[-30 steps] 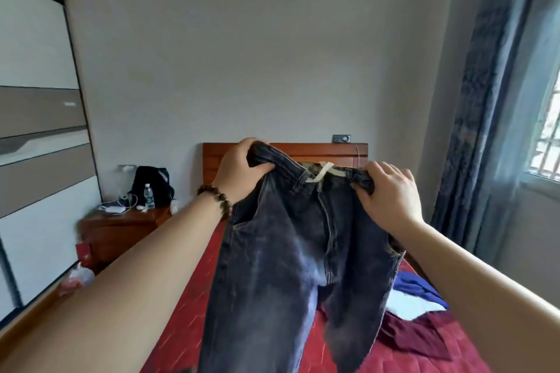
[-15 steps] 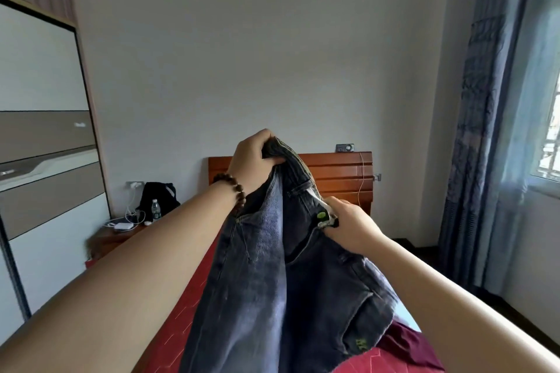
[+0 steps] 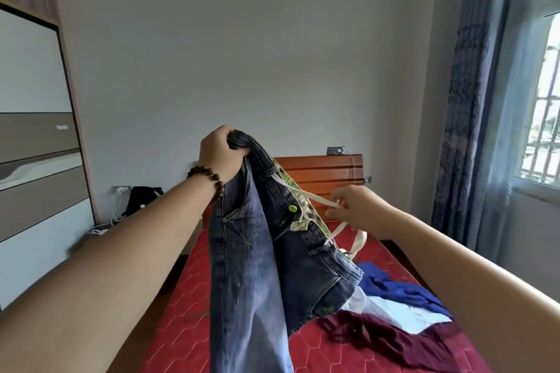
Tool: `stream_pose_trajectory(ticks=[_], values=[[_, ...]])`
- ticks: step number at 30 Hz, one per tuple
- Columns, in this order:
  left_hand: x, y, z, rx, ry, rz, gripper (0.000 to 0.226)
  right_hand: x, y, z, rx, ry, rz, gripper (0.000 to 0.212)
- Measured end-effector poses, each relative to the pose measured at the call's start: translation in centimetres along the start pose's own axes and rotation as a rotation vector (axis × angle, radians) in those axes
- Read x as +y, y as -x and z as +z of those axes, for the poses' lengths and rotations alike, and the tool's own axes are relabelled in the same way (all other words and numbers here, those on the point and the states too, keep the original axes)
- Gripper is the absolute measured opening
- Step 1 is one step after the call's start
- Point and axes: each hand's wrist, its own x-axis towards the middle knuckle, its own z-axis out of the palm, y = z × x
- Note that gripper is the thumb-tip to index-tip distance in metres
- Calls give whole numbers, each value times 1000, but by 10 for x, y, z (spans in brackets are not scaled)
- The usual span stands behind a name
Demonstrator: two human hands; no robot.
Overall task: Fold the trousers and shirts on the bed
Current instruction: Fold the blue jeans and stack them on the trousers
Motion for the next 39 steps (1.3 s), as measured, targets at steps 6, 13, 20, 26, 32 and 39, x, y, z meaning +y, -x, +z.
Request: stream_pose_trajectory(ticks=[6, 13, 20, 26, 32, 39], values=[[3, 8, 20, -22, 21, -56, 22, -37, -10, 0, -218, -366, 144, 27], [3, 20, 27, -53, -15, -82, 18, -64, -20, -39, -394, -607, 272, 33], [6, 15, 28, -41, 32, -75, 19, -100, -27, -110, -427, -276, 183, 41], [10, 17, 26, -30, 42, -74, 17, -122, -14, -133, -479, -256, 44, 22], [26, 17, 24, -34, 84, -104, 18, -117, 0, -59, -626, -342, 79, 18], [22, 12, 14, -14, 192, -169, 19, -57, -4, -23, -168, -426, 147, 38]])
